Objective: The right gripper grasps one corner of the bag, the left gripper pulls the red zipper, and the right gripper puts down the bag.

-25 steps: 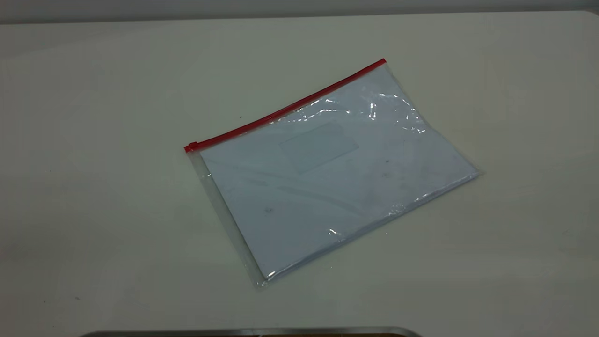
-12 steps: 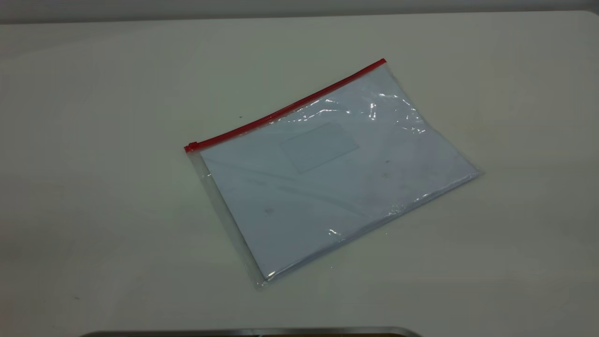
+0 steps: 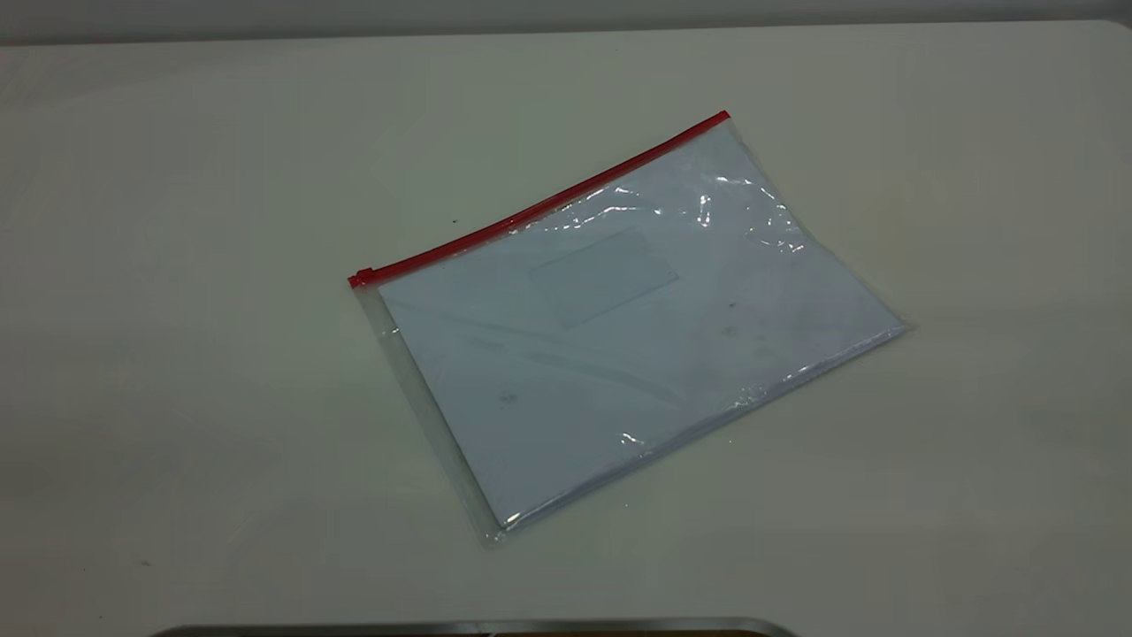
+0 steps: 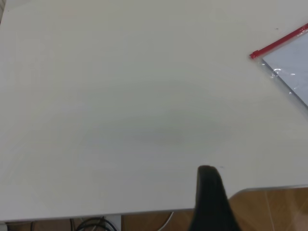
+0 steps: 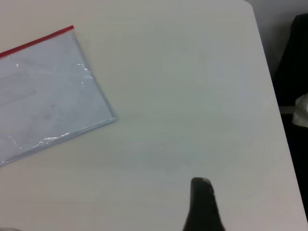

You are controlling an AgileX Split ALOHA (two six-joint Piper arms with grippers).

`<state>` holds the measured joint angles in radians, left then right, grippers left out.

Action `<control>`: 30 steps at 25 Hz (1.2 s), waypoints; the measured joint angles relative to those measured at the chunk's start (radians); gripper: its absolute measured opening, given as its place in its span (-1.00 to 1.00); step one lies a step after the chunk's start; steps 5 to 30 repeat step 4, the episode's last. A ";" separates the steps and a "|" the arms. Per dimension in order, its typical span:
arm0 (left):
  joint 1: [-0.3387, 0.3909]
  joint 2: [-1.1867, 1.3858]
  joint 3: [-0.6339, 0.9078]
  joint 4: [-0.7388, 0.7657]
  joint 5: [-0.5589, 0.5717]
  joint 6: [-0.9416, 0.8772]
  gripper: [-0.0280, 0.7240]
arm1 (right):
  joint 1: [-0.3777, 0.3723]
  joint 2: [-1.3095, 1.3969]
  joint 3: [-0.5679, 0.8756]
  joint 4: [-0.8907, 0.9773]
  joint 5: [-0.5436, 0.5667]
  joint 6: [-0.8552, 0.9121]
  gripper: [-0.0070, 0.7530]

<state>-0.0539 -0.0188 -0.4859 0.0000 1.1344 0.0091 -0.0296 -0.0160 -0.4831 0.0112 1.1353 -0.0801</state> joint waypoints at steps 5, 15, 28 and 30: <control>0.000 0.000 0.000 0.005 0.000 0.000 0.57 | 0.000 0.000 0.000 0.000 0.000 0.000 0.53; 0.000 0.000 0.000 0.005 0.000 0.000 0.57 | 0.000 0.000 0.000 0.000 0.000 0.000 0.53; 0.000 0.000 0.000 0.005 0.000 0.000 0.57 | 0.000 0.000 0.000 0.000 0.000 0.000 0.53; 0.000 0.000 0.000 0.005 0.000 0.000 0.57 | 0.000 0.000 0.000 0.000 0.000 0.000 0.53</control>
